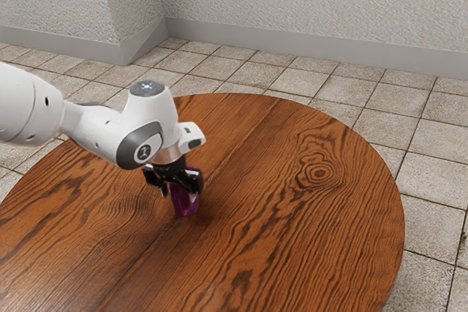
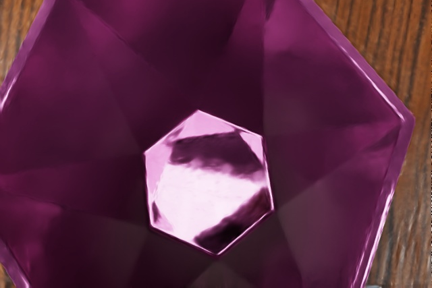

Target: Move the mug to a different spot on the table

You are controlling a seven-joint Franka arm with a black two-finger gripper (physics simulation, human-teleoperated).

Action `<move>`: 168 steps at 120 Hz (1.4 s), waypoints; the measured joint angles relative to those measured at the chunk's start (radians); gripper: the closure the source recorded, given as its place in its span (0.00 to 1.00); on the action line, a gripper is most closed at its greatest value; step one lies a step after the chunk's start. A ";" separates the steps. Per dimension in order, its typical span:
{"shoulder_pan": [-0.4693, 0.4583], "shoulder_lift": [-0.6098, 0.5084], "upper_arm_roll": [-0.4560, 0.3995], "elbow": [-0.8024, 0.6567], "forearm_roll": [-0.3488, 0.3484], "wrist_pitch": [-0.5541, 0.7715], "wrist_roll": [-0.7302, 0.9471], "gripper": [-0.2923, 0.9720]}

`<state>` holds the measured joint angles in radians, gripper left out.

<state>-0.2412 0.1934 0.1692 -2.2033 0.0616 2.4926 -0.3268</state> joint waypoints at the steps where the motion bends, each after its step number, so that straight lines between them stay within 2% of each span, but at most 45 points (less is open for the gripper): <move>1: 0.000 -0.002 0.000 -0.002 0.000 0.000 0.001 0.36; 38: -0.011 -0.078 -0.005 -0.035 -0.010 0.000 0.016 0.26; 92: -0.026 -0.209 -0.025 -0.024 -0.003 0.001 0.028 0.23; 107: -0.018 -0.223 -0.046 0.023 0.019 -0.006 0.030 0.23; 127: -0.014 -0.199 -0.071 0.178 0.067 -0.111 0.032 0.23; 148: -0.022 -0.120 -0.082 0.404 0.111 -0.309 0.036 0.23; 168: -0.019 -0.105 -0.080 0.481 0.124 -0.439 0.038 0.23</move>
<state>-0.2599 0.0881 0.0892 -1.7225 0.1855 2.0537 -0.2889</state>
